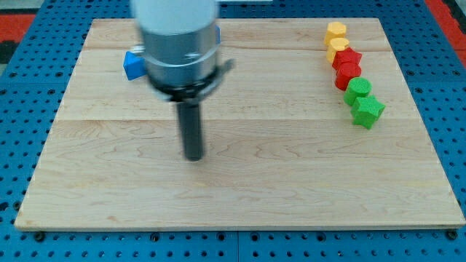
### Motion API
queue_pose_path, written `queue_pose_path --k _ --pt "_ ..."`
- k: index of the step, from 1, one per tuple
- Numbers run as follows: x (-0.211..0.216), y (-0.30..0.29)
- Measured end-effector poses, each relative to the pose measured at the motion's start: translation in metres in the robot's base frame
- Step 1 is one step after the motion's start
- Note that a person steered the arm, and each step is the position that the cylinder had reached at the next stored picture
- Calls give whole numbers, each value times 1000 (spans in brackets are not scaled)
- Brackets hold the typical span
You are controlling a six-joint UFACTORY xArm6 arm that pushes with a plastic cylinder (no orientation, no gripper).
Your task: Move the blue triangle closer to the blue cube
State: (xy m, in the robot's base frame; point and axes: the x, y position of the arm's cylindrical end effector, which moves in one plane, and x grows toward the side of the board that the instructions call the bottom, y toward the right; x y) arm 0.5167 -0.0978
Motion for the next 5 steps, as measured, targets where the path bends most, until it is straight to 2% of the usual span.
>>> queue_pose_path --k 1,2,3,4,5 --pt "-19 -104" --pt "-86 -154" --pt "-153 -150" --pt "-168 -83" --pt "-198 -61"
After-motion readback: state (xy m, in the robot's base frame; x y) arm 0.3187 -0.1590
